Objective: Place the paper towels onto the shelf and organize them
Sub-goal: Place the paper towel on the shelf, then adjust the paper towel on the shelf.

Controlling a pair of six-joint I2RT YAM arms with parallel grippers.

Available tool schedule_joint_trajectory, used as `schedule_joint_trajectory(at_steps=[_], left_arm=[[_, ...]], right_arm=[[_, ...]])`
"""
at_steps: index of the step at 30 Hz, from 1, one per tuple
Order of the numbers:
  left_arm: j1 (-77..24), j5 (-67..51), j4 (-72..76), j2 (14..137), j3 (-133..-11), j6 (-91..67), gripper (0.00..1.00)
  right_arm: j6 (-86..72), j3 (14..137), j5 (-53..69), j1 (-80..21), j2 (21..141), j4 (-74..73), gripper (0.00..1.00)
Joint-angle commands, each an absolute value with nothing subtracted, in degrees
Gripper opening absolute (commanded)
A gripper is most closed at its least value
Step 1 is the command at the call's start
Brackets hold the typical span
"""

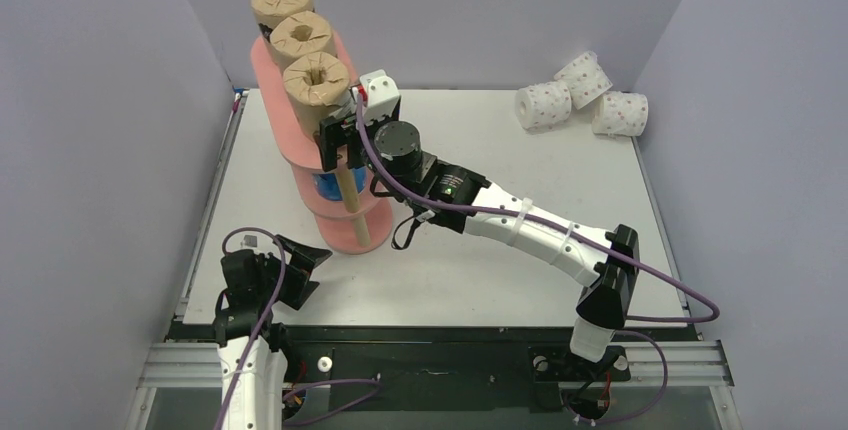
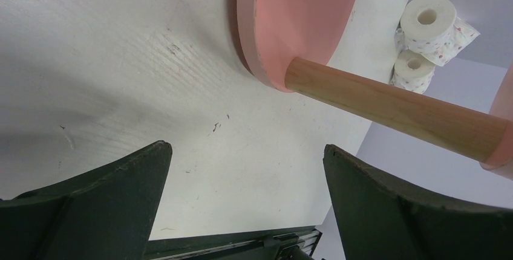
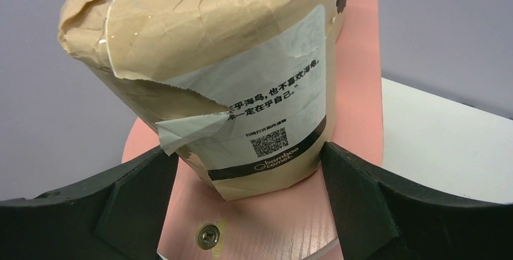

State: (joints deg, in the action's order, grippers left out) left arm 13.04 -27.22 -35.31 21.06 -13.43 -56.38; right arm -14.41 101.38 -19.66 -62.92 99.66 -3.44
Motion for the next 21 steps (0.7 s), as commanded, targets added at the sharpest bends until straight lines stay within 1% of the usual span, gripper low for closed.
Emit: schedule_joint_trajectory(at_steps=[1, 11, 16, 21], left_arm=[[12.9, -26.9, -32.9, 20.6, -13.5, -55.7, 0.97], [12.8, -26.9, -33.2, 20.7, -13.9, -55.6, 0.97], [12.9, -26.5, -34.1, 20.9, -15.2, -55.1, 0.97], [12.9, -25.9, -34.4, 21.8, -16.9, -55.0, 0.97]], right_arm=[[-15.4, 104.3, -18.5, -62.4, 100.4, -2.1, 0.82], [-16.7, 102.1, -17.1, -62.6, 97.1, -2.1, 0.84], [-17.2, 98.7, -13.3, -62.6, 90.5, -3.8, 0.88], [-19.5, 93.9, -10.3, -60.4, 83.0, -3.2, 0.89]])
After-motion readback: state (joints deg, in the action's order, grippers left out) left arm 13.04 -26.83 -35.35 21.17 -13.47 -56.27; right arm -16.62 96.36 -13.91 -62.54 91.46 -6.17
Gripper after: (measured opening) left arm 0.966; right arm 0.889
